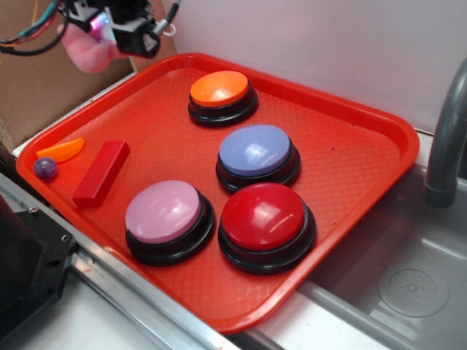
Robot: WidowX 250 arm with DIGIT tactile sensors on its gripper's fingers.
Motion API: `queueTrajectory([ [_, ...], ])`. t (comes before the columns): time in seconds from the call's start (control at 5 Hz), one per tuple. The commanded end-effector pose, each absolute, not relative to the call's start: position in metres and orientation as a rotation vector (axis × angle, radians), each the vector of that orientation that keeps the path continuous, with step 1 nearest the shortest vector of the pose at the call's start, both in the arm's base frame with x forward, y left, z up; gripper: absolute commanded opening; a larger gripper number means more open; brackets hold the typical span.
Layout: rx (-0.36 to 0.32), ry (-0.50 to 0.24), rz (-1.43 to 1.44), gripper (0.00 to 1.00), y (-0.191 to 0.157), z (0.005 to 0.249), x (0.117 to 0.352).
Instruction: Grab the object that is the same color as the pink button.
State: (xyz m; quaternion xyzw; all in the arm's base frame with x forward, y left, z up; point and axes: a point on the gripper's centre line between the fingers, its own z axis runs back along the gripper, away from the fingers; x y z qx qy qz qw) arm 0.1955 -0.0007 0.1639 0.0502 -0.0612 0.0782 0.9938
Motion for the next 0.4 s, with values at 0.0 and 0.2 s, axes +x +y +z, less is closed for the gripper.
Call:
queueTrajectory([
  [0.0,0.04,-0.179,-0.034,0.0,-0.0036,0.1918,0.1626],
  [0.2,0.041,-0.143,-0.016,0.0,0.0035,0.1886,0.1685],
])
